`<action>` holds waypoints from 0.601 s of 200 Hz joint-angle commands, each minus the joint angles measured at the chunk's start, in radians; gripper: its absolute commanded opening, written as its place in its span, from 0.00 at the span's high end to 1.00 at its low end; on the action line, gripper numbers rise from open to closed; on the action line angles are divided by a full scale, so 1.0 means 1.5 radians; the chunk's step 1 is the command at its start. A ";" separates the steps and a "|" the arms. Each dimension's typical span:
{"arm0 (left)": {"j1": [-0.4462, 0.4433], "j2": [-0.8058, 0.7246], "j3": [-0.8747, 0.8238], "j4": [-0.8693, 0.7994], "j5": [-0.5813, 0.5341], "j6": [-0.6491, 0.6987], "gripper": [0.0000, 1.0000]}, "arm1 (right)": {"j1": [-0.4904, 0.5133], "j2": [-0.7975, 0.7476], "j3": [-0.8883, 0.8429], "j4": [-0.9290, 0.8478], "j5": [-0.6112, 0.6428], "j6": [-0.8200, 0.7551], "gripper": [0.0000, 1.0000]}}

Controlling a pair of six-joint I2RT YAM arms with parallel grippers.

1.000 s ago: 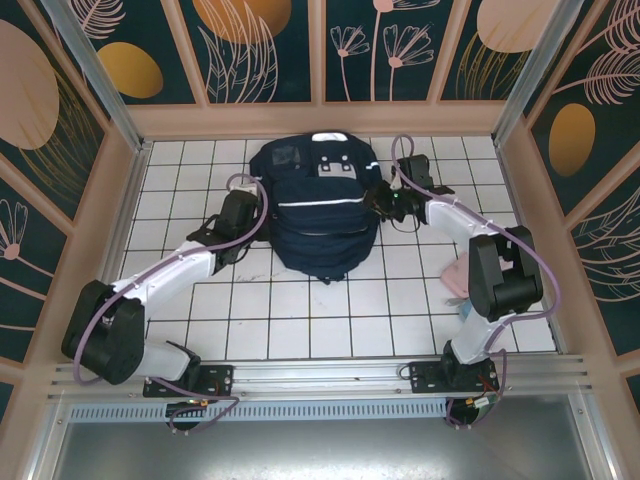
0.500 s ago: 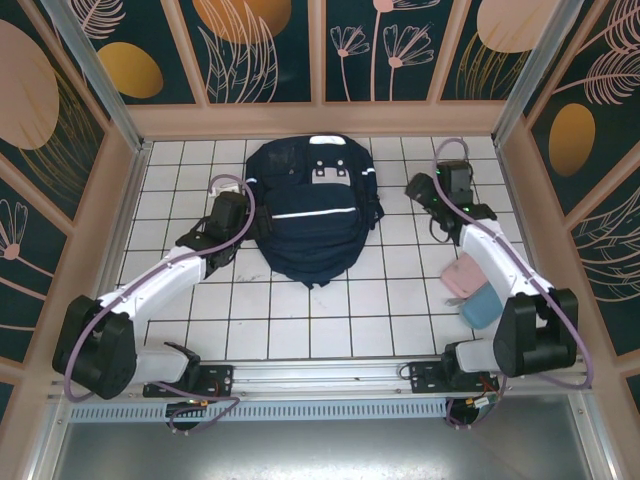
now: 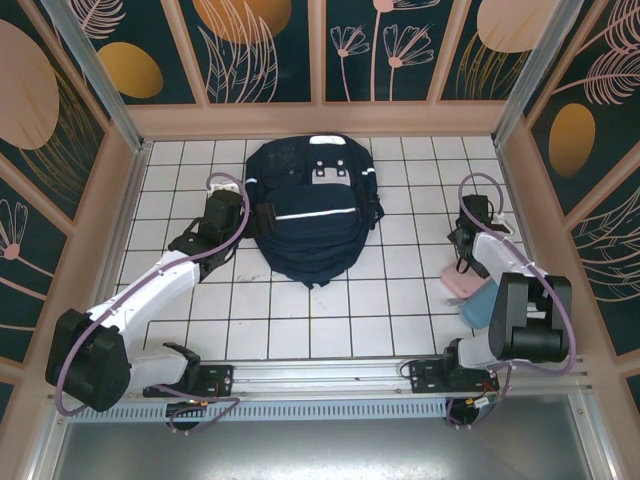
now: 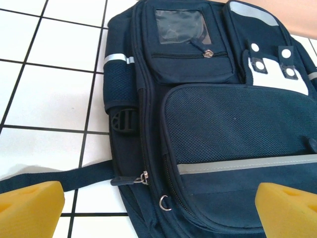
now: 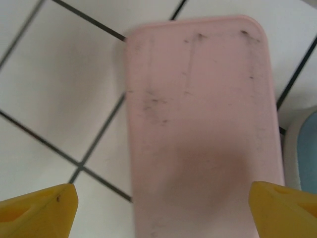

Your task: Pack the student bag

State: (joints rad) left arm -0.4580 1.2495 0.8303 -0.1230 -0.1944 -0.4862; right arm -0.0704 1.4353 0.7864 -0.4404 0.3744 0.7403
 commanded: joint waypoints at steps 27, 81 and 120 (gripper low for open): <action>0.004 -0.004 0.029 0.011 0.044 0.010 0.01 | 0.003 0.056 -0.007 0.015 -0.040 -0.013 0.10; 0.003 0.030 0.053 0.032 0.141 -0.007 0.02 | 0.087 0.108 0.011 0.065 -0.148 -0.080 0.11; -0.016 0.074 0.071 0.058 0.190 -0.024 0.03 | 0.185 0.155 0.056 0.061 -0.168 -0.125 0.11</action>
State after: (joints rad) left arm -0.4633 1.3251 0.9001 -0.0860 0.0193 -0.4992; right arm 0.1226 1.5898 0.8646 -0.3637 0.3367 0.5915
